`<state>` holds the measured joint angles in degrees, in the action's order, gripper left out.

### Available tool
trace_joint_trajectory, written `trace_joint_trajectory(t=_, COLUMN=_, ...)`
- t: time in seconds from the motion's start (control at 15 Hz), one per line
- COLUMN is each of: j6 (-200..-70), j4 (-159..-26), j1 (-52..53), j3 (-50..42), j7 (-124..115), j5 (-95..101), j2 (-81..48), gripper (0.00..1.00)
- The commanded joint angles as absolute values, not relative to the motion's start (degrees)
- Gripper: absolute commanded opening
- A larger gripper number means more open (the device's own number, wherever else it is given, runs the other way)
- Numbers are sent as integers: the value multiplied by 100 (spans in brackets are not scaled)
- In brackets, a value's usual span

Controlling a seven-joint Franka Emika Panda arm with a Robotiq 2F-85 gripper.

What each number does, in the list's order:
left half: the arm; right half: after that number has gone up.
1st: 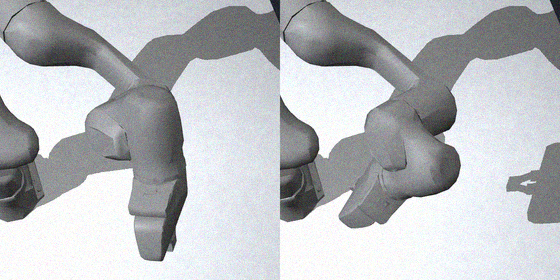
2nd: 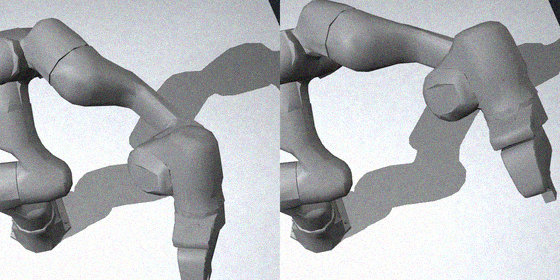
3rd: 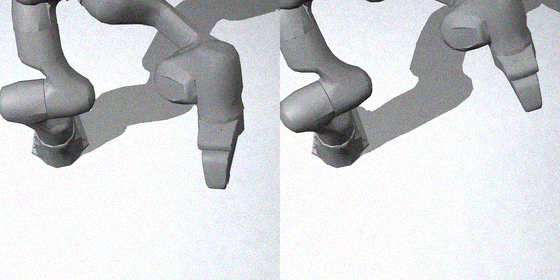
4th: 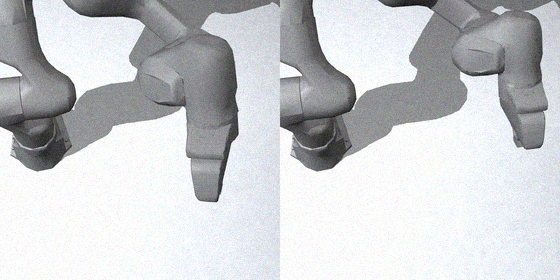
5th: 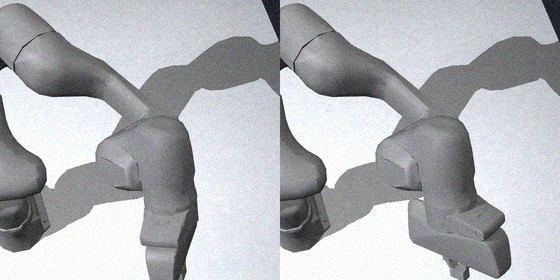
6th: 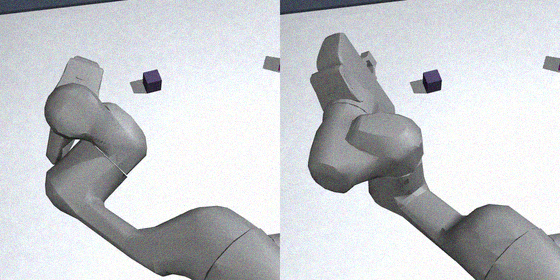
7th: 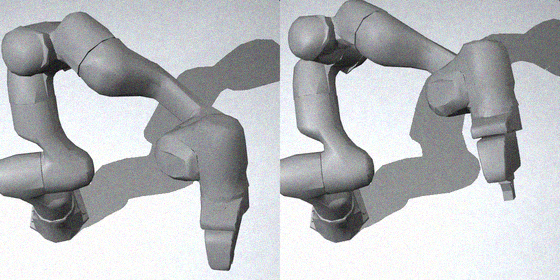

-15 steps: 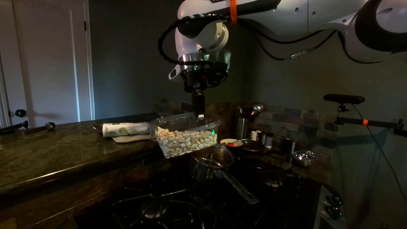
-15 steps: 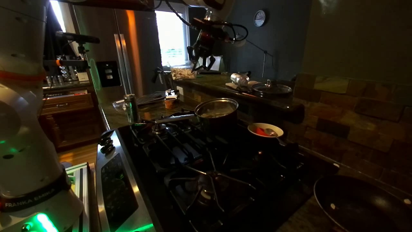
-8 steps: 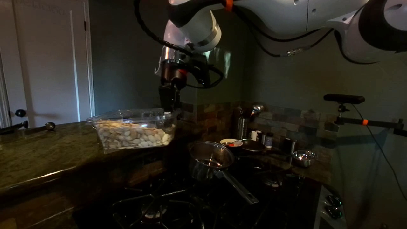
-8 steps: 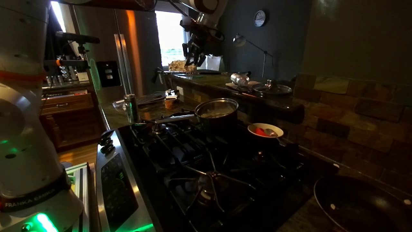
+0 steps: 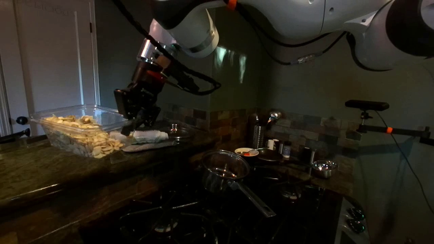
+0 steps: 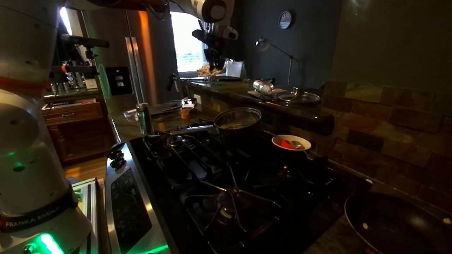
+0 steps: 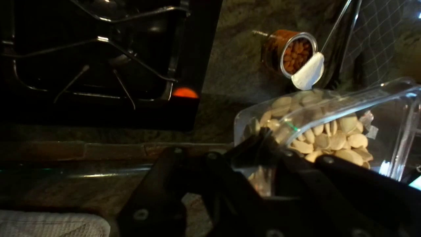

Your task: Empty some of the grains into the pot then place the container on the counter

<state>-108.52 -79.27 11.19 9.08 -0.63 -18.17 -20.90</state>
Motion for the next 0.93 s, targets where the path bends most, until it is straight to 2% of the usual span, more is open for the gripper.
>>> trace_joint_trajectory(t=0.0, j6=-11180, j4=-7452, j1=1390, j3=884, j7=-822, j5=-1351, j2=-2644, gripper=1)
trace_joint_trajectory(t=0.4, j6=-10159, j4=-6067, j1=1233, j3=1023, j7=-1107, j5=-1612, j2=-3808, gripper=1)
trace_joint_trajectory(t=0.47, j6=-10689, j4=-6889, j1=1343, j3=901, j7=-1082, j5=-1399, j2=-3341, gripper=4)
trace_joint_trajectory(t=0.6, j6=-10417, j4=-6493, j1=1289, j3=916, j7=-1077, j5=-1507, j2=-3612, gripper=4)
trace_joint_trajectory(t=0.67, j6=-10376, j4=-6395, j1=1276, j3=923, j7=-1077, j5=-1521, j2=-3668, gripper=1)
trace_joint_trajectory(t=0.87, j6=-10804, j4=-6252, j1=1305, j3=804, j7=-1516, j5=-1542, j2=-3742, gripper=1)
